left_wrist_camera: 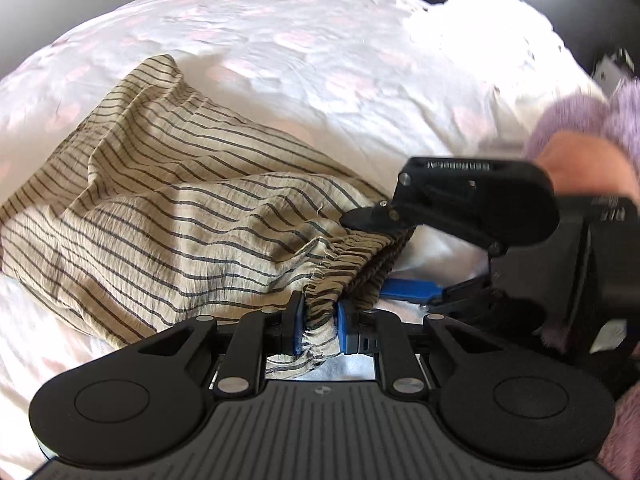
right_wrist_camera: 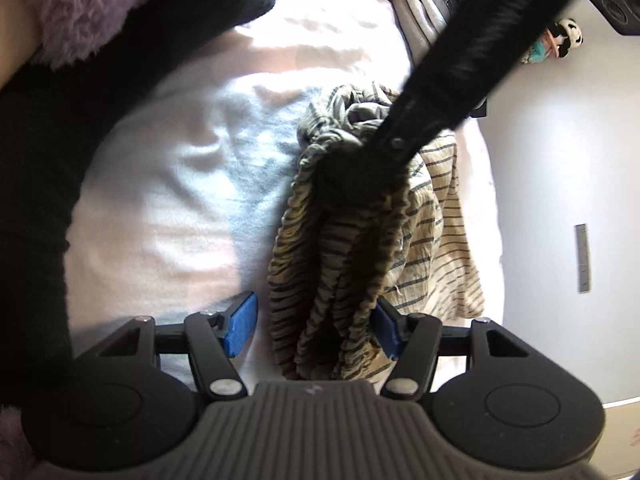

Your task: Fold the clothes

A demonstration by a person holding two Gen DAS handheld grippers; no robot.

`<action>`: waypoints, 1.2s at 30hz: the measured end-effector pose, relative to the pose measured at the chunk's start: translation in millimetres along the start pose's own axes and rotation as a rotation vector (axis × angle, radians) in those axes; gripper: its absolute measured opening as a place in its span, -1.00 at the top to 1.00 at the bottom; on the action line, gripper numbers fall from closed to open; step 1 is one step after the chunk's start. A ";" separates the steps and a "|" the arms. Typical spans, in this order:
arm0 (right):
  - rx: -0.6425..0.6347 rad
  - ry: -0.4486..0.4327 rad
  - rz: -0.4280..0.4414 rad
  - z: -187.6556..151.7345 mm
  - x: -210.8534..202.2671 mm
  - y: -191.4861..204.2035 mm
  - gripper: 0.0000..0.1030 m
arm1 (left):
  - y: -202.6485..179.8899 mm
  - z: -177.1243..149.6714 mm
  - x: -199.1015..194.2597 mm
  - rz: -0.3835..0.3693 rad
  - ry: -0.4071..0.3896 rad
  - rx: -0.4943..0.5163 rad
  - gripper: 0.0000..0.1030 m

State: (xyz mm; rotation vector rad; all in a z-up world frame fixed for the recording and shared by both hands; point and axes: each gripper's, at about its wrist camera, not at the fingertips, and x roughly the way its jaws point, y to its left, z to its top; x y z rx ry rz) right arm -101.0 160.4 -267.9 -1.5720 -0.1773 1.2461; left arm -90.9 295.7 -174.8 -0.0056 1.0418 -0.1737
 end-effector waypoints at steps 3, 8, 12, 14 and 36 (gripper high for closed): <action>-0.003 0.028 -0.037 -1.4 3.9 -0.7 -0.05 | -1.3 1.4 -1.7 0.004 -0.002 0.007 0.73; 0.038 0.046 -0.055 -6.0 6.0 -6.4 0.34 | -12.4 3.3 -2.0 0.052 0.007 0.047 0.72; 0.080 0.045 -0.035 -9.0 6.9 -14.2 0.47 | -33.9 5.8 -2.2 0.150 -0.012 0.175 0.64; 0.111 0.051 -0.008 -11.1 9.3 -19.9 0.50 | -45.8 3.5 -3.5 0.198 -0.038 0.249 0.45; 0.319 0.011 0.080 -29.0 3.1 -49.4 0.56 | -82.5 -18.0 58.2 0.471 0.193 0.589 0.67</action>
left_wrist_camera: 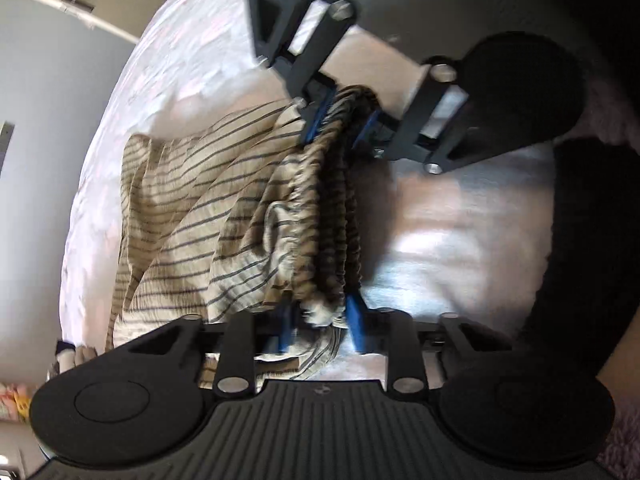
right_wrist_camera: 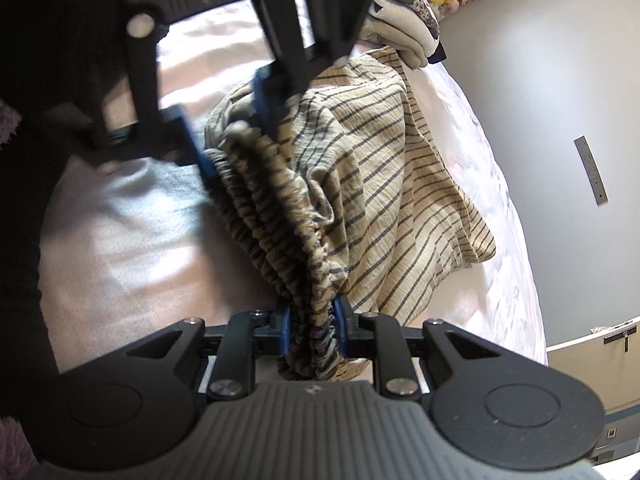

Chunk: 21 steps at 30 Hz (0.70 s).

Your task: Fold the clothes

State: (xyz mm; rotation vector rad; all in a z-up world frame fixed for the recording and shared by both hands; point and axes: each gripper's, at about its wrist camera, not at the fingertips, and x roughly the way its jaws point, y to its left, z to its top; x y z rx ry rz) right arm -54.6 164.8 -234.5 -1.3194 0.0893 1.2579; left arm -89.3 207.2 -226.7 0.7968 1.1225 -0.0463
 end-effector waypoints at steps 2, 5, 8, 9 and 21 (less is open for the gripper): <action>0.020 -0.007 -0.003 -0.1 -6.3 -1.4 0.61 | 10.3 -2.6 -6.2 -0.011 -0.028 -0.051 0.78; 0.078 -0.020 0.002 7.1 -19.3 -13.8 0.63 | 19.2 -6.5 -18.8 -0.003 -0.070 -0.094 0.80; 0.102 -0.035 0.002 11.8 -36.5 -20.1 0.64 | 18.1 -9.4 -31.9 -0.003 -0.092 -0.105 0.81; 0.099 -0.039 0.000 12.6 -42.7 -20.1 0.64 | 17.0 -9.5 -37.4 -0.007 -0.098 -0.115 0.81; 0.098 -0.072 0.076 7.7 -151.8 -6.4 0.65 | -5.7 -31.3 -112.2 -0.105 -0.204 -0.172 0.81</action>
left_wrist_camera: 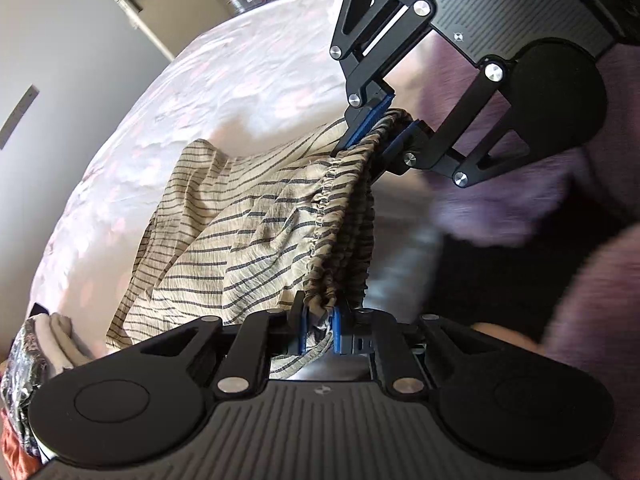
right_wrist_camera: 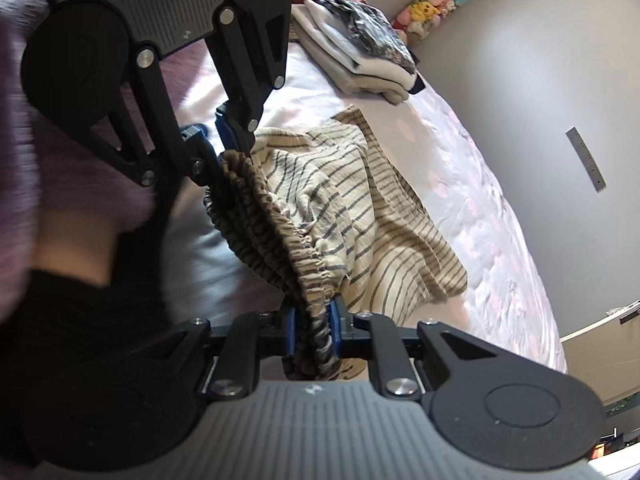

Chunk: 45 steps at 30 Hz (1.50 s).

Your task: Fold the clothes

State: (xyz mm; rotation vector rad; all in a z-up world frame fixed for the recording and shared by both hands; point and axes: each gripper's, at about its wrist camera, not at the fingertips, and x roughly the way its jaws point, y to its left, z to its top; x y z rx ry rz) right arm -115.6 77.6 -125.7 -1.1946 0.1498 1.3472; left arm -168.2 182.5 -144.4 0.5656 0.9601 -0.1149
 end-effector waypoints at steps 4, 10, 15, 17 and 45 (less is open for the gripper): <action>0.008 0.003 0.012 -3.1 -15.5 5.1 0.64 | -2.7 -0.2 -8.1 -0.013 -0.024 -0.004 0.81; 0.022 -0.007 -0.014 1.7 -6.4 -3.2 0.64 | 11.3 0.4 -7.1 0.000 -0.062 -0.091 0.80; 0.028 -0.021 -0.036 7.4 2.8 -18.3 0.64 | 34.8 7.8 -2.6 0.011 -0.098 -0.176 0.80; 0.032 -0.027 -0.044 11.6 9.4 -26.9 0.64 | 32.4 10.2 -13.1 0.049 -0.100 -0.182 0.79; 0.127 -0.041 -0.113 93.2 172.3 -138.4 0.62 | 206.6 -15.4 70.9 0.089 -0.132 -0.559 0.79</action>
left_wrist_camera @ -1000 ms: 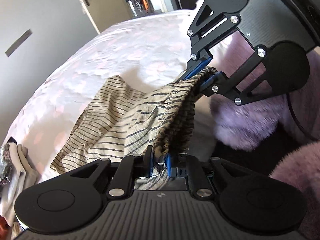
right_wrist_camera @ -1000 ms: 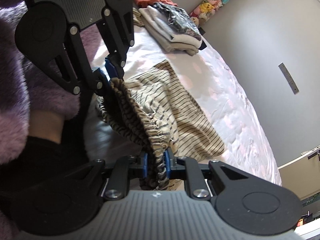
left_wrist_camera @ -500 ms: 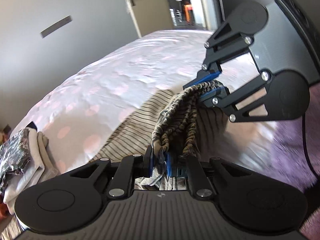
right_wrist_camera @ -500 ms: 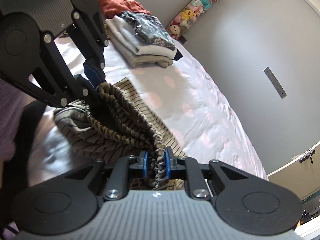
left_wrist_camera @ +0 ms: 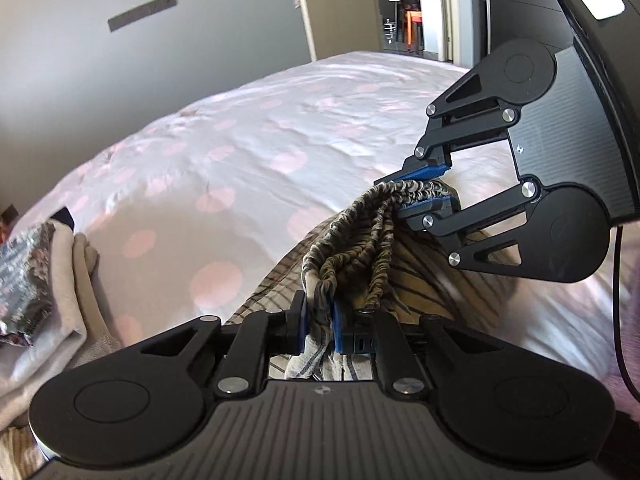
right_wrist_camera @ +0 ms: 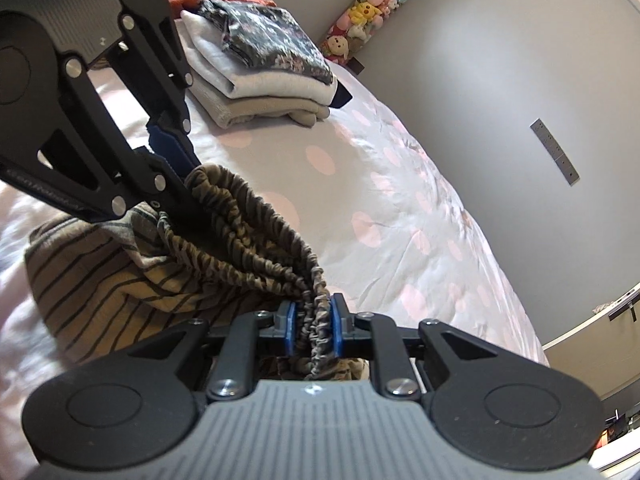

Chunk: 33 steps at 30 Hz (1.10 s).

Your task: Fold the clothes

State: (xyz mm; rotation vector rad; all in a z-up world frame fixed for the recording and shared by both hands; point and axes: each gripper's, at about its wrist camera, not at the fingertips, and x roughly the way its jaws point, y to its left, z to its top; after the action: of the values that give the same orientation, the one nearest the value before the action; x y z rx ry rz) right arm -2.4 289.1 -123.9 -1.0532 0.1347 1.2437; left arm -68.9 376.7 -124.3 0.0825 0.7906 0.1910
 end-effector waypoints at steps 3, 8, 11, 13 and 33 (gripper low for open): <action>0.032 0.023 0.018 1.3 25.9 -0.3 0.62 | 13.6 -7.7 15.1 -0.017 0.001 -0.053 0.77; 0.088 0.051 0.054 -2.4 60.3 0.4 0.61 | 35.0 -21.4 33.3 -0.060 0.000 -0.146 0.73; 0.124 0.060 0.073 -6.8 74.8 2.3 0.57 | 45.0 -27.9 43.0 -0.076 0.017 -0.196 0.67; 0.146 0.062 0.077 -9.6 84.2 3.9 0.54 | 49.2 -30.4 47.8 -0.073 0.026 -0.221 0.65; 0.601 0.040 0.008 -42.0 78.4 -58.7 0.06 | 113.4 -52.1 33.6 0.059 -0.104 -0.656 0.48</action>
State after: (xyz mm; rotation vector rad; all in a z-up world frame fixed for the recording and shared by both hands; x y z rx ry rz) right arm 93.5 317.8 -160.6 -0.5531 0.5102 1.0885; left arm -98.7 494.6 -167.9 -0.5003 0.5913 0.4893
